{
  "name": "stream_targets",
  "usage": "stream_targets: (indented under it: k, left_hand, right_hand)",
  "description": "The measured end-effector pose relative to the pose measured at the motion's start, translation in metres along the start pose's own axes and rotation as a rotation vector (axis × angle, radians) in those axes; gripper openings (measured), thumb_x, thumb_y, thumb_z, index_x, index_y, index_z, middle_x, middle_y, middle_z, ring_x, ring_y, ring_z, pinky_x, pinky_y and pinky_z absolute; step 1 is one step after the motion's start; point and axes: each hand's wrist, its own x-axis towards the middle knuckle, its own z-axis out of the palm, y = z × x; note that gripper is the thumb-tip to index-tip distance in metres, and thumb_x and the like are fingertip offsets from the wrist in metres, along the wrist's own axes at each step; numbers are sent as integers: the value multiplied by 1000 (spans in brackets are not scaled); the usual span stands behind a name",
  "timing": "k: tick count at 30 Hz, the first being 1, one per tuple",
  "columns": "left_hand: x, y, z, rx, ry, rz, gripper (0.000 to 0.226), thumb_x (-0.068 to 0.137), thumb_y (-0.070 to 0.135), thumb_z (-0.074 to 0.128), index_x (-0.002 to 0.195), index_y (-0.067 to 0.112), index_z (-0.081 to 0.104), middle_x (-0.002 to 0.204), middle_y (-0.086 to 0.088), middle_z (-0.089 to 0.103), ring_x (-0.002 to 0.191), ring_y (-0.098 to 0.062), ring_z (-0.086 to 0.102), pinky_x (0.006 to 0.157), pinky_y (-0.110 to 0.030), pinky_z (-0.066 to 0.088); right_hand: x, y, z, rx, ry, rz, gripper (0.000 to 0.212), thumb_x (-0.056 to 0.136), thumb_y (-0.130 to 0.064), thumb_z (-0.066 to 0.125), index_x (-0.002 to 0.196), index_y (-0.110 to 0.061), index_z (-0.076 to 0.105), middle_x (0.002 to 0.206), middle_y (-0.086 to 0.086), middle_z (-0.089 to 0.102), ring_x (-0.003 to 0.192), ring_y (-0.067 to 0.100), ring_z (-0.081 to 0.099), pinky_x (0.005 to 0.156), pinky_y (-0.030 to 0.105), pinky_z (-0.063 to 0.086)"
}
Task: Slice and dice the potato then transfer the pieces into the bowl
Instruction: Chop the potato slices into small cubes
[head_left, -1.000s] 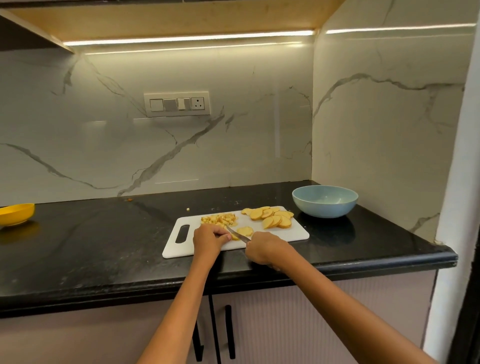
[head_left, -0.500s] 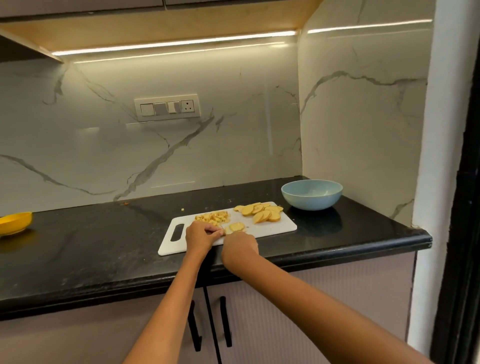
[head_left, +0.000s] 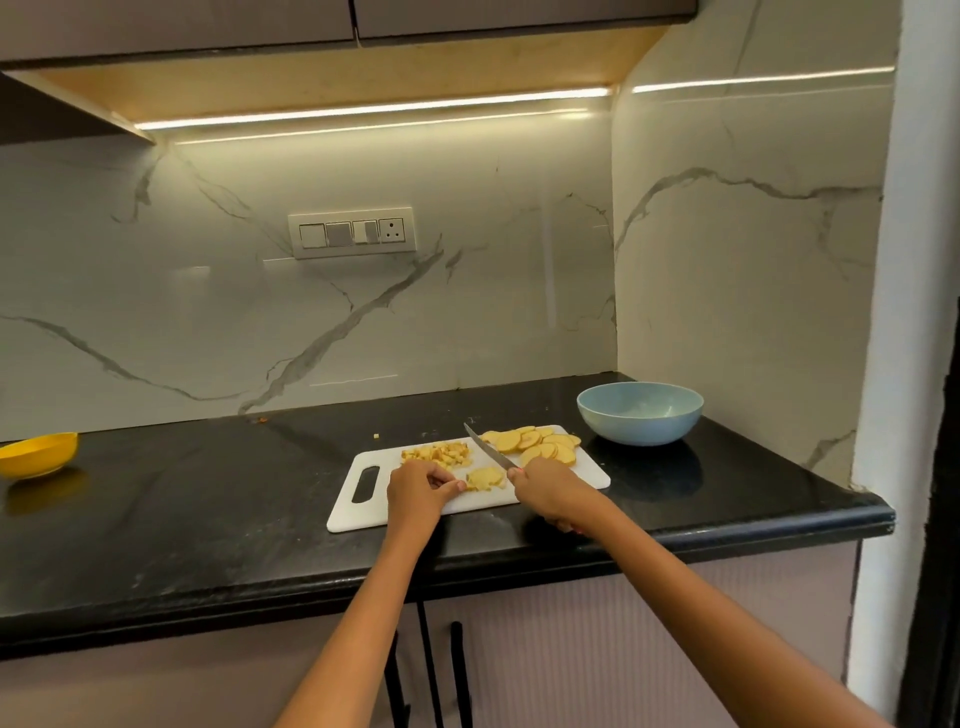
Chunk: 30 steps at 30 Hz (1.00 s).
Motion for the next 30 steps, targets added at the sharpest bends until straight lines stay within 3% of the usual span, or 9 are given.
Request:
stream_targets:
  k: [2, 6, 9, 13, 17, 21, 25, 30]
  left_hand:
    - [2, -2, 2, 11, -10, 28, 12, 74, 17, 77, 76, 5, 73, 77, -7, 69, 62, -4, 51, 56, -12, 37]
    - [10, -3, 7, 71, -17, 89, 5, 80, 9, 70, 83, 6, 72, 88, -7, 69, 78, -13, 58, 66, -18, 38]
    - [21, -1, 13, 147, -3, 190, 20, 88, 0, 56, 100, 7, 71, 102, -7, 66, 95, -17, 57, 76, -14, 35]
    - [32, -1, 28, 190, -237, 392, 27, 86, 32, 63, 113, 25, 66, 118, 4, 61, 112, -14, 47, 96, -26, 34]
    - [42, -2, 39, 234, -391, 394, 25, 80, 52, 62, 98, 36, 68, 111, 15, 63, 110, -10, 47, 99, -42, 35]
    - [54, -7, 38, 296, -318, 484, 17, 84, 41, 60, 89, 25, 65, 101, 12, 61, 100, -8, 43, 90, -31, 31]
    - [75, -19, 32, 503, -207, 601, 22, 87, 44, 53, 89, 23, 62, 103, 12, 58, 105, -8, 41, 86, -27, 21]
    - [98, -28, 30, 564, -166, 552, 25, 91, 43, 50, 99, 24, 65, 112, 11, 56, 113, -9, 40, 88, -29, 18]
  right_hand:
    - [7, 4, 0, 44, 37, -37, 39, 103, -23, 29, 65, -19, 35, 68, 1, 40, 58, 10, 39, 52, 21, 34]
    - [32, 17, 8, 225, 254, -120, 41, 103, -28, 30, 66, -18, 44, 65, -3, 45, 61, 8, 42, 56, 22, 32]
    - [46, 24, 12, 390, 448, -172, 37, 103, -26, 33, 71, -16, 49, 65, -7, 46, 65, 9, 46, 53, 13, 32]
    - [64, 24, 10, 528, 620, -243, 38, 102, -22, 37, 64, -22, 43, 60, -6, 45, 57, 4, 42, 51, 9, 36]
    - [89, 16, 9, 527, 633, -315, 33, 101, -22, 38, 73, -10, 51, 58, -5, 46, 55, 6, 43, 50, 12, 34]
    - [123, 10, 6, 486, 642, -379, 29, 100, -21, 39, 76, -10, 50, 56, -6, 46, 51, 6, 44, 49, 14, 34]
    - [142, 16, 1, 410, 652, -448, 26, 100, -21, 39, 80, -13, 52, 54, -6, 47, 48, 7, 44, 46, 15, 34]
    - [149, 20, 1, 341, 693, -513, 28, 100, -24, 39, 80, -10, 52, 54, -5, 47, 47, 8, 45, 46, 20, 35]
